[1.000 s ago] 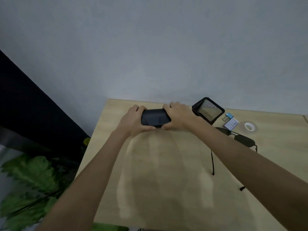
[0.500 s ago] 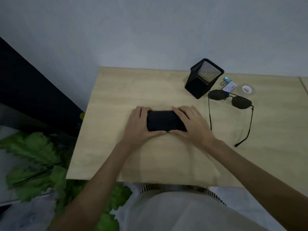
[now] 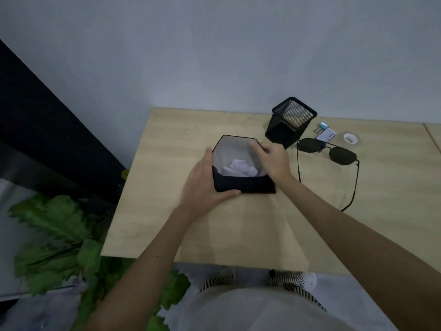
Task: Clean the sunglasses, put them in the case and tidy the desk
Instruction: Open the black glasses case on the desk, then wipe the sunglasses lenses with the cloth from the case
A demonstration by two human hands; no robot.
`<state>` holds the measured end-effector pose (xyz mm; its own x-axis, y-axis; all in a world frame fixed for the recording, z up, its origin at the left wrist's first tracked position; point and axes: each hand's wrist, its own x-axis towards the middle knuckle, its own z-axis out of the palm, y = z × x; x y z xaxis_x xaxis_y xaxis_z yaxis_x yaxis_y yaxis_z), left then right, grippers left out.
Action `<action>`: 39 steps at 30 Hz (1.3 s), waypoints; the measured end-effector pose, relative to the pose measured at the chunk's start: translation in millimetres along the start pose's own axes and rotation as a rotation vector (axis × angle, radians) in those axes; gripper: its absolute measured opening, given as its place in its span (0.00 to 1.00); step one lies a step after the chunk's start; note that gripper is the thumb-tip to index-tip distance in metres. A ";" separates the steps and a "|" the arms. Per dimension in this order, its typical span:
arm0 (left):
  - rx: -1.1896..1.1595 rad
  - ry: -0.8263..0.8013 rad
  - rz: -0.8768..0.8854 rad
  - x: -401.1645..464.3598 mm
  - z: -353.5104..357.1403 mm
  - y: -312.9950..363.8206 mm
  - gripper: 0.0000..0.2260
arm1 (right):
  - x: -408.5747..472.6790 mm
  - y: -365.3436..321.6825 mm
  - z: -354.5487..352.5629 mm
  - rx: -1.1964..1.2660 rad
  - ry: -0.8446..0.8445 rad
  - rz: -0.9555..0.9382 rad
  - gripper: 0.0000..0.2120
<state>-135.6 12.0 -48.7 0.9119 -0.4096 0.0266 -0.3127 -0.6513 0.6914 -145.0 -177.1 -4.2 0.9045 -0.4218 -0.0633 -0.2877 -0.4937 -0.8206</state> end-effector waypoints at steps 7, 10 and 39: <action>0.060 0.012 0.003 -2.7 -1.1 1.6 0.51 | 23.0 -2.7 1.0 -0.142 -0.151 -0.003 0.14; 0.006 -0.023 0.023 -1.8 -5.5 2.3 0.51 | 3.7 3.4 -9.8 -0.124 -0.184 -0.099 0.14; 0.773 -0.367 0.883 97.0 56.4 139.7 0.23 | -58.5 117.5 -179.9 -0.643 0.173 -0.373 0.15</action>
<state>-105.8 -154.7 9.8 0.2177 -0.9758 -0.0224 -0.9737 -0.2156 -0.0743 -288.4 -347.3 5.3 0.9306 -0.2274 0.2869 -0.1475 -0.9502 -0.2746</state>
